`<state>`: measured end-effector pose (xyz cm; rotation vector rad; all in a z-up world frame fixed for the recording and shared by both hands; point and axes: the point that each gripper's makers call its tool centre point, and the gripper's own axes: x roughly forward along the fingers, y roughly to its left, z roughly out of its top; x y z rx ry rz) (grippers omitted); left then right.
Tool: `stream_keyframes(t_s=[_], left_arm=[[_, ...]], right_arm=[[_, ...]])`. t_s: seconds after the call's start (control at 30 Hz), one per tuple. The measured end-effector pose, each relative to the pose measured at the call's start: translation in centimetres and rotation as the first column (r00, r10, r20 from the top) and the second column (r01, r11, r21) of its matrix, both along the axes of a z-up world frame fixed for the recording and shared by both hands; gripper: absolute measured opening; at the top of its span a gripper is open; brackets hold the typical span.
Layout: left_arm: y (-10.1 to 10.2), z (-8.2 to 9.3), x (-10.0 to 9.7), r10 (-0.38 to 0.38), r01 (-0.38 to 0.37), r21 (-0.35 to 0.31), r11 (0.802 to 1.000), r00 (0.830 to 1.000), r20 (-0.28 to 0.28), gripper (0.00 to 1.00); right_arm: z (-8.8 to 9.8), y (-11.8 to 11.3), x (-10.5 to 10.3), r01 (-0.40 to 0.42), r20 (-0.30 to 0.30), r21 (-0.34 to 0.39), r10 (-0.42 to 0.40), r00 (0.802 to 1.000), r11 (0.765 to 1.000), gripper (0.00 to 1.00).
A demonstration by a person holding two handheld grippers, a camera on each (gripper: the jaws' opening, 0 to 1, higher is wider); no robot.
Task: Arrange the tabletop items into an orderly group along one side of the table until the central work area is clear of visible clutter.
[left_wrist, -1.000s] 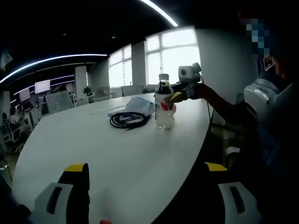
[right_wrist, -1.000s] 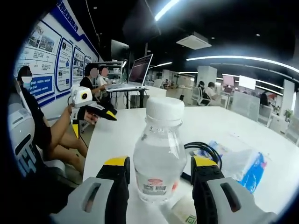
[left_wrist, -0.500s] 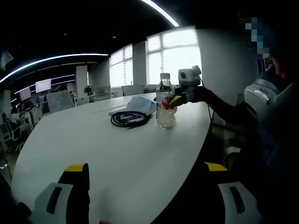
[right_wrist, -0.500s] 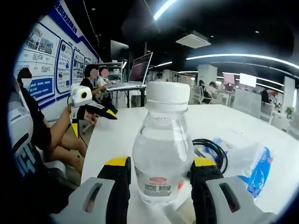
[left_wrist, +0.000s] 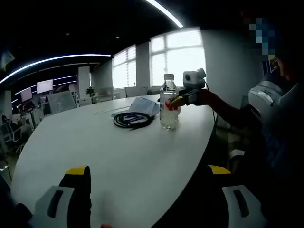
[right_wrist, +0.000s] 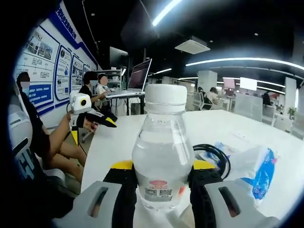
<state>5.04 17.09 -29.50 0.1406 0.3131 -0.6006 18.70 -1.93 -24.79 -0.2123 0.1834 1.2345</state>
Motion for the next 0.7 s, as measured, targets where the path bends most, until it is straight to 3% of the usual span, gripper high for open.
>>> stream_keyframes(t_s=[0.7], left_arm=[[0.22,-0.15,-0.14,-0.001,0.001,0.004,1.000,1.000,-0.005,1.00]], right_arm=[[0.53,0.34,-0.45,-0.039,-0.024,0.019,0.040,0.999,0.999,0.37]])
